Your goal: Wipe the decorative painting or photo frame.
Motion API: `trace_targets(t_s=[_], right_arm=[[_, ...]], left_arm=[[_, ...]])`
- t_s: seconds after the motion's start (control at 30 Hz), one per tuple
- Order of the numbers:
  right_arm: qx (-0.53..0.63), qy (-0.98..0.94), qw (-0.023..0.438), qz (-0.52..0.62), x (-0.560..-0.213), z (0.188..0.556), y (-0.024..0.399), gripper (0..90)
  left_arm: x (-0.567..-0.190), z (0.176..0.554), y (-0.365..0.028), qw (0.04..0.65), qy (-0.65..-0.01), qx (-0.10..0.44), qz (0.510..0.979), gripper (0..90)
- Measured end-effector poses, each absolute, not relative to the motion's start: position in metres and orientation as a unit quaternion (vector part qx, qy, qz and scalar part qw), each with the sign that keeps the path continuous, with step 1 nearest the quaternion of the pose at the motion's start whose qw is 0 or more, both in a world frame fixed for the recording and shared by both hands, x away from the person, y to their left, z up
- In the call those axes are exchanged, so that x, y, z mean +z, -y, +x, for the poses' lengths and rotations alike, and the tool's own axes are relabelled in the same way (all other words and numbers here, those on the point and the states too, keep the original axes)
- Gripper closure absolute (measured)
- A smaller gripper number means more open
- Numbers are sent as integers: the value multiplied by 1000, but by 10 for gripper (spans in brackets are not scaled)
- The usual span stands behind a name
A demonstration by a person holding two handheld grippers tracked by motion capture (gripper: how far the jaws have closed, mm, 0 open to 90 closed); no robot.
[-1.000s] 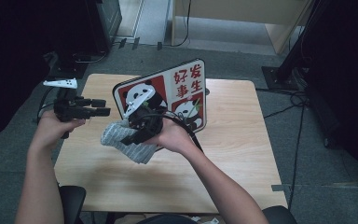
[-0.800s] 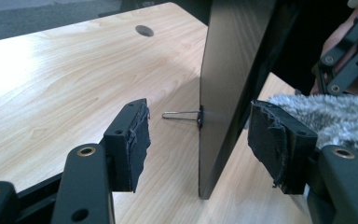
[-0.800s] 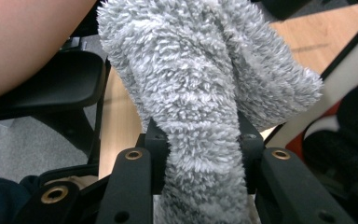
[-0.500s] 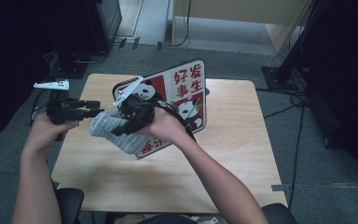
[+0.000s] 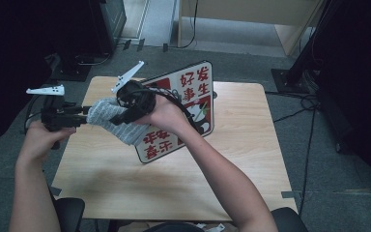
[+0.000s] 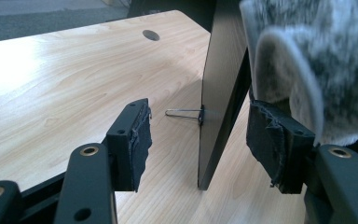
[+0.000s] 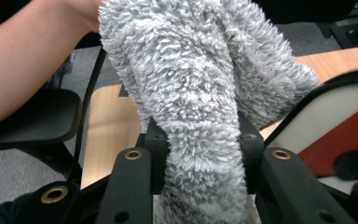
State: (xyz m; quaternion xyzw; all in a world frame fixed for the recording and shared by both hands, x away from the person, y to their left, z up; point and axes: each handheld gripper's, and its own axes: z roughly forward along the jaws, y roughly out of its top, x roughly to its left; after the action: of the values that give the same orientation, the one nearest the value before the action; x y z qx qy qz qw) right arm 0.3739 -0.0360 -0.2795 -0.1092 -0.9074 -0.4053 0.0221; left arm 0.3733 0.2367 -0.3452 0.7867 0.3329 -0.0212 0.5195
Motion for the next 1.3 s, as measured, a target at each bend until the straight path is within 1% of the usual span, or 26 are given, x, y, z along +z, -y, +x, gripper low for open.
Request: trace_targets(t_s=[0.27, 0.7, 0.8, 1.1, 1.3], right_arm=[[-412, 903, 19, -122, -277, 381, 39, 669], [-413, 900, 32, -137, -295, 382, 49, 669], [-415, 898, 39, -143, -298, 382, 52, 668], [-414, 897, 41, -151, -307, 382, 59, 668], [-410, 898, 43, -153, -314, 381, 61, 668]], left_arm=[[-345, 372, -240, 524, -335, -20, 783, 411], [-341, 370, -243, 523, -332, -12, 785, 491], [-341, 370, -243, 524, -332, -11, 784, 498], [-339, 371, -240, 522, -330, -16, 786, 527], [-336, 371, -239, 522, -327, -16, 787, 530]])
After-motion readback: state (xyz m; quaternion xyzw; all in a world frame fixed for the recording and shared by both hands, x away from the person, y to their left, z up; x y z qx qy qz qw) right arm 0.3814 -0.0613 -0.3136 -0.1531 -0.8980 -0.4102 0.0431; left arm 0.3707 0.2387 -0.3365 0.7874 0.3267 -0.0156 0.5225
